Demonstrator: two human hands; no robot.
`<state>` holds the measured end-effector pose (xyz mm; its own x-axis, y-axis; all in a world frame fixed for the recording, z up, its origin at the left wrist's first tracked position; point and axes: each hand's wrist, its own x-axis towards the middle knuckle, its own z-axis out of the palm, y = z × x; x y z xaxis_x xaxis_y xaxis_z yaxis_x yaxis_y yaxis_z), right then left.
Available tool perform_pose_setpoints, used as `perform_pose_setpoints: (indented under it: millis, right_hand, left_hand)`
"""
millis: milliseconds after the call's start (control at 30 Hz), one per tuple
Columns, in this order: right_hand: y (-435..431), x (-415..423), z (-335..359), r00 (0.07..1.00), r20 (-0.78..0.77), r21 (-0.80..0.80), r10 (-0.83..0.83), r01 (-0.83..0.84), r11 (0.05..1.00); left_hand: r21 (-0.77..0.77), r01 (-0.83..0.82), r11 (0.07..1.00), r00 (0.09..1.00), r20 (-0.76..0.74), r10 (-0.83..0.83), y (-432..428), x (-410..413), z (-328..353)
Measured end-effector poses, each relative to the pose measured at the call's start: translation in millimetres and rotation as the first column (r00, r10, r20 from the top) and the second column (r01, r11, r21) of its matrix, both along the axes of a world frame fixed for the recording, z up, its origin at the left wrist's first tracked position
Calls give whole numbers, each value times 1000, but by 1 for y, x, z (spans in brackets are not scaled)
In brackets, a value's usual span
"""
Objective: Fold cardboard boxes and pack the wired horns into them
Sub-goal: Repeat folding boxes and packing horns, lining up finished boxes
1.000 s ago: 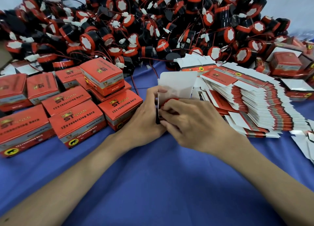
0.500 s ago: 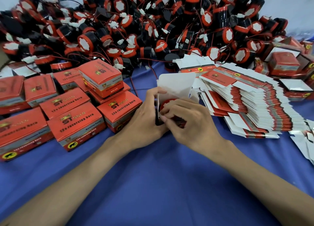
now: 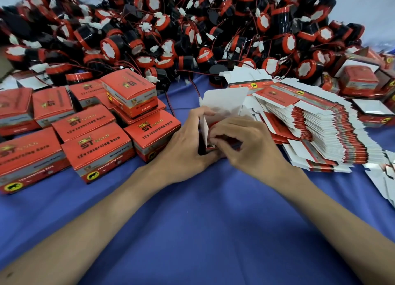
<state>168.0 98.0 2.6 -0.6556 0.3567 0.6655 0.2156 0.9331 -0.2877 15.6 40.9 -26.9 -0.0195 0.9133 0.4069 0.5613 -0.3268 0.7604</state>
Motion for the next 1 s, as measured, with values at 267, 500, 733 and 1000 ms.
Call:
perform_pose_setpoints:
  millis: [267, 500, 733, 1000]
  right_hand:
    - [4, 6, 6, 991, 110, -20, 79, -77, 997]
    - [8, 10, 11, 987, 129, -25, 94, -91, 995]
    - [3, 0, 8, 999, 28, -185, -39, 43, 982]
    - [0, 0, 13, 992, 123, -251, 4, 28, 968]
  left_hand:
    - [14, -11, 1000, 999, -44, 12, -2, 1, 2]
    - [8, -22, 1000, 999, -42, 23, -3, 2, 5]
    - [-2, -35, 999, 999, -10, 35, -3, 3, 7]
    - [-23, -2, 1000, 999, -40, 1, -4, 4, 6]
